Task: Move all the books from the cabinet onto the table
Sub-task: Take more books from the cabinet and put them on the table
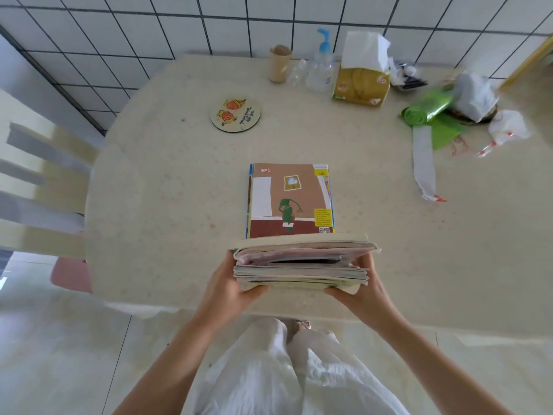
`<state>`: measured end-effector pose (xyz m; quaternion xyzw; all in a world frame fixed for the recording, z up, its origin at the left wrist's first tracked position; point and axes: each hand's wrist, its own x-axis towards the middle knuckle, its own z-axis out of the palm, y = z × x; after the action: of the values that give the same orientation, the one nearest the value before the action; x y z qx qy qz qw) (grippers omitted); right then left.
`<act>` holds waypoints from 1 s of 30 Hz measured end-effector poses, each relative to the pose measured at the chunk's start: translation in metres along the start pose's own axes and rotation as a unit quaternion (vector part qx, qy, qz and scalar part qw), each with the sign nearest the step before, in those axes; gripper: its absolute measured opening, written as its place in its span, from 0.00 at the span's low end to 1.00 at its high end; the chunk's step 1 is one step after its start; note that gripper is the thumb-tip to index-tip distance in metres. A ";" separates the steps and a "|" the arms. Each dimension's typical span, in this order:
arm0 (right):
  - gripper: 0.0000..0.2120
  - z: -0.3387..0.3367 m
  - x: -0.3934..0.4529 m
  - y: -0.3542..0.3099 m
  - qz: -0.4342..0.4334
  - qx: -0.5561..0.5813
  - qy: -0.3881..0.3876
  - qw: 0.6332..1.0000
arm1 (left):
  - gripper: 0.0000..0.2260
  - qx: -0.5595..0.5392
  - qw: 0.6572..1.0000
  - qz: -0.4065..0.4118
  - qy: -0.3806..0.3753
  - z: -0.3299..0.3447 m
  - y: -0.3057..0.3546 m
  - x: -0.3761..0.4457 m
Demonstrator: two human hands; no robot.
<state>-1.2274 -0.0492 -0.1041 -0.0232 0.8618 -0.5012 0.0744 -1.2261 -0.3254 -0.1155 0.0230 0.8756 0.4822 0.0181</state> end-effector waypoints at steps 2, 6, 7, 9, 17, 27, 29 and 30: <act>0.48 0.000 -0.002 0.004 0.004 -0.002 -0.003 1.000 | 0.28 0.028 1.000 0.013 -0.003 0.002 -0.006 0.000; 0.51 0.001 -0.004 0.008 0.020 0.026 -0.006 0.999 | 0.29 0.032 0.999 0.010 -0.008 0.002 -0.016 0.000; 0.48 0.001 -0.004 0.012 0.025 0.029 -0.005 0.999 | 0.29 0.032 0.999 0.012 -0.011 0.002 -0.017 0.000; 0.40 0.003 -0.005 0.016 0.042 0.019 -0.006 0.999 | 0.29 0.036 0.999 0.021 -0.023 0.003 -0.016 0.002; 0.27 0.010 0.005 0.018 0.072 0.009 0.003 0.997 | 0.24 0.014 0.999 0.005 -0.039 0.002 -0.019 0.006; 0.24 0.006 0.010 0.022 0.089 0.004 -0.028 0.996 | 0.26 0.000 1.000 -0.008 -0.002 0.005 -0.020 0.003; 0.22 0.004 0.015 0.021 0.091 -0.008 -0.036 0.995 | 0.25 0.001 1.000 -0.020 0.006 0.003 -0.017 0.006; 0.21 0.002 0.018 0.019 0.095 -0.011 -0.038 0.995 | 0.25 -0.002 0.999 -0.032 0.009 0.001 -0.016 0.009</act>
<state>-1.2441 -0.0438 -0.1238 0.0391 0.8621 -0.4813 0.1540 -1.2358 -0.3324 -0.1292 -0.0096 0.8749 0.4835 0.0254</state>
